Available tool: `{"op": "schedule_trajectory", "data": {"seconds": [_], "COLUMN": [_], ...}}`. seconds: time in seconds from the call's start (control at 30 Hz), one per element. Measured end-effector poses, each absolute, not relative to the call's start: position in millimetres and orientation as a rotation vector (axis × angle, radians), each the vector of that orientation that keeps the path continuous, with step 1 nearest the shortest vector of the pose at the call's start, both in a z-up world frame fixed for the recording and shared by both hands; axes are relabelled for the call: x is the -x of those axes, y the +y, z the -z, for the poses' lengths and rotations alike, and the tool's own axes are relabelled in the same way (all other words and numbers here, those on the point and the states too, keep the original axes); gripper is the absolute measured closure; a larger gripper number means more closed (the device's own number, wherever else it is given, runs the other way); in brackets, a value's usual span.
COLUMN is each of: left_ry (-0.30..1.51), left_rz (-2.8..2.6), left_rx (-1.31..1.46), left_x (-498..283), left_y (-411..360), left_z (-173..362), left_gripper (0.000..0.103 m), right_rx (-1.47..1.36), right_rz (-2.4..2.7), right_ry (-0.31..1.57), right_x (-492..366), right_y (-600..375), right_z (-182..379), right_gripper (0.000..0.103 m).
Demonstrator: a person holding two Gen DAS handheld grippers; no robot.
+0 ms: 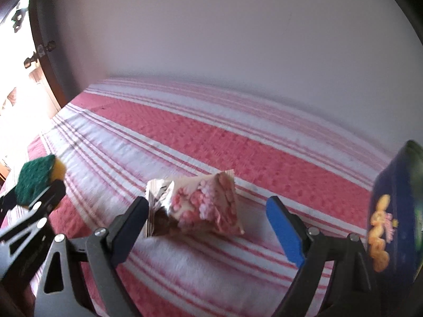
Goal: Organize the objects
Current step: 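Grasp the green scrub sponge with left tool while right tool grasps pink packet, then lift the scrub sponge and pink packet and carry both over the tin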
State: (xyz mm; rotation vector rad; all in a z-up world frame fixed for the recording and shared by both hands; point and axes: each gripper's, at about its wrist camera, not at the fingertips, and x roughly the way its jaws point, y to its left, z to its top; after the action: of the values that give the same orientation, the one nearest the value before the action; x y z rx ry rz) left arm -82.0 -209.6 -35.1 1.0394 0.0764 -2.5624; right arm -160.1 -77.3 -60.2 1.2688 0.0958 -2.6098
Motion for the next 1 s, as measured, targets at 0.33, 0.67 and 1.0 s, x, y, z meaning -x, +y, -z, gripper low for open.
{"op": "schedule_trajectory", "data": {"seconds": [0.33, 0.67, 1.0], "left_ry": [0.069, 0.07, 0.068], "left_rz": [2.567, 2.578, 2.618], "left_rx": [-1.055, -1.043, -1.01], "left_x": [83, 82, 79], "left_y": [-206, -204, -196], "left_z": [36, 35, 31], "left_gripper": [0.033, 0.033, 0.033], "right_rx": [-1.25, -1.233, -1.174], "right_rz": [2.575, 2.558, 2.577], "right_ry": [0.145, 0.079, -0.041], "right_x": [163, 148, 138], "right_y": [-84, -74, -61], "right_z": [59, 54, 49], "right_gripper": [0.042, 0.074, 0.084]}}
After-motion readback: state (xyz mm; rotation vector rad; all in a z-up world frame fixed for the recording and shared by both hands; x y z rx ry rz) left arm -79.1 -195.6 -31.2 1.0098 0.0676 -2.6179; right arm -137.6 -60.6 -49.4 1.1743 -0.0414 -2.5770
